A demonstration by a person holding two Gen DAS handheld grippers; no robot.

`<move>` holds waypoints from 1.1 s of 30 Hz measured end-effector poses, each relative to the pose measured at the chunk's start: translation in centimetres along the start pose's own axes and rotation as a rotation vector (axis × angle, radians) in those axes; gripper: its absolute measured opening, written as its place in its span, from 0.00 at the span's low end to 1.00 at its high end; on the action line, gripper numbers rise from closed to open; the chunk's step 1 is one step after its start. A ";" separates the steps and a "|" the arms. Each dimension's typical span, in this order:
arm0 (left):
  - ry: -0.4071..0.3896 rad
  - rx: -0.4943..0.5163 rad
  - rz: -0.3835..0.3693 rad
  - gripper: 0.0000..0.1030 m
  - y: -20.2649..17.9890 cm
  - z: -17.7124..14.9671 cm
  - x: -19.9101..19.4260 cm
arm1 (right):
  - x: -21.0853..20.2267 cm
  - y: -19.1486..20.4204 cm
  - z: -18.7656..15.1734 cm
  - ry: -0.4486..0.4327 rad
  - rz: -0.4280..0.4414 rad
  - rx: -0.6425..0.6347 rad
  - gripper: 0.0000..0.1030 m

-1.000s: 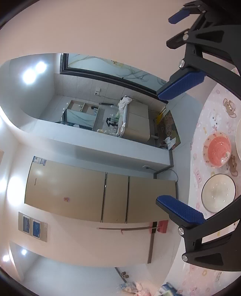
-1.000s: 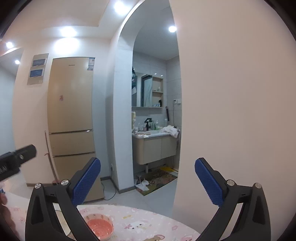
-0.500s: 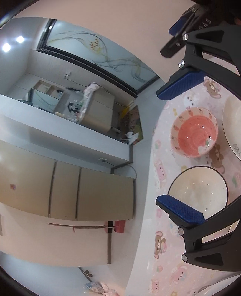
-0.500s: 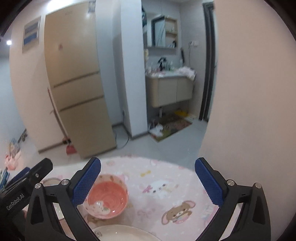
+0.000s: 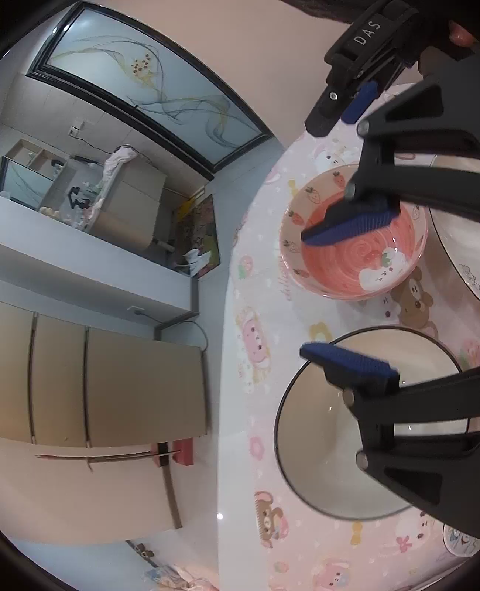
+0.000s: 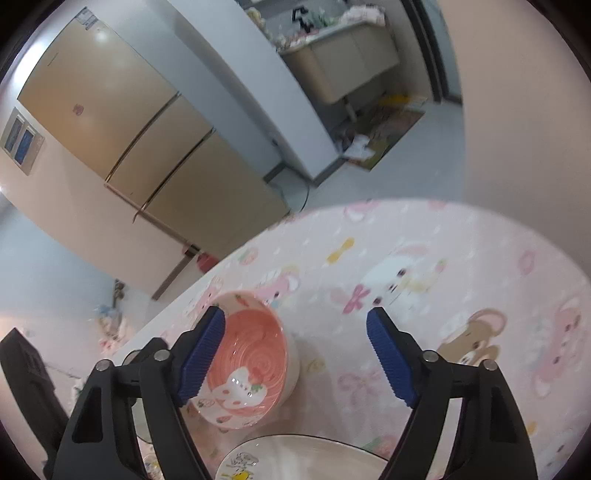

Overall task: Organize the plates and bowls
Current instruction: 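Close the left gripper on the pink bowl rim while the right gripper grips it too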

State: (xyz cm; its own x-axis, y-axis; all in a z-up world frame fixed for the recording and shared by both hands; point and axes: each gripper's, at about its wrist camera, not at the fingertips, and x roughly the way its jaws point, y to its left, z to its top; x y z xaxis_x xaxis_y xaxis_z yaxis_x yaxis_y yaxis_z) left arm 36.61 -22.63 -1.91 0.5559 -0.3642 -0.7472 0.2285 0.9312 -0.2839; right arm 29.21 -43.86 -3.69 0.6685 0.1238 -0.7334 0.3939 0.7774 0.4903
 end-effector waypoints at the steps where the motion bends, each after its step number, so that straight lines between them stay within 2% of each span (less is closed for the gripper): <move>1: 0.015 -0.006 -0.012 0.41 0.2 -0.1 0.3 | 0.6 0.2 -0.1 0.021 0.002 0.000 0.76; 3: 0.018 0.001 -0.033 0.41 -0.1 -0.4 0.5 | 1.8 0.4 -0.4 0.067 -0.001 -0.025 0.73; 5: 0.018 0.027 -0.030 0.33 -0.5 -0.4 0.6 | 2.7 0.3 -0.6 0.104 0.009 -0.027 0.60; 7: 0.032 0.050 -0.033 0.26 -0.8 -0.7 0.9 | 3.9 -0.2 -0.8 0.141 0.032 0.001 0.53; 8: 0.038 0.056 -0.032 0.25 -0.9 -0.7 1.2 | 4.5 -0.5 -1.0 0.160 0.051 0.019 0.49; 12: 0.018 0.067 0.034 0.08 -0.9 -0.8 1.2 | 6.3 -1.4 -1.6 0.206 0.096 0.057 0.43; 16: 0.011 0.080 0.023 0.07 -0.5 -0.8 1.3 | 7.1 -1.6 -1.9 0.225 0.090 0.056 0.33; 20: 0.016 0.089 0.031 0.07 -0.6 -0.4 1.6 | 7.8 -1.8 -2.3 0.248 0.124 0.066 0.31; 26: 0.173 0.191 0.076 0.07 -1.6 0.7 4.4 | 8.5 -2.0 -2.7 0.270 0.183 0.098 0.24; 30: 0.248 0.168 0.089 0.08 -1.6 1.4 5.1 | 8.7 -2.0 -2.7 0.275 0.196 0.105 0.24; 33: 0.297 0.254 0.140 0.13 -2.8 1.1 6.0 | 8.7 -2.1 -2.7 0.276 0.206 0.109 0.24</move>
State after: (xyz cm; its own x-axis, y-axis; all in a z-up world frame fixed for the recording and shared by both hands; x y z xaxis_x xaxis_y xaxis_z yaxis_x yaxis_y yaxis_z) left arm 40.19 -27.40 -4.99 0.3495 -0.1802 -0.9195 0.3780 0.9251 -0.0376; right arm 32.50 -42.70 -12.38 0.5509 0.4445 -0.7063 0.3439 0.6503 0.6774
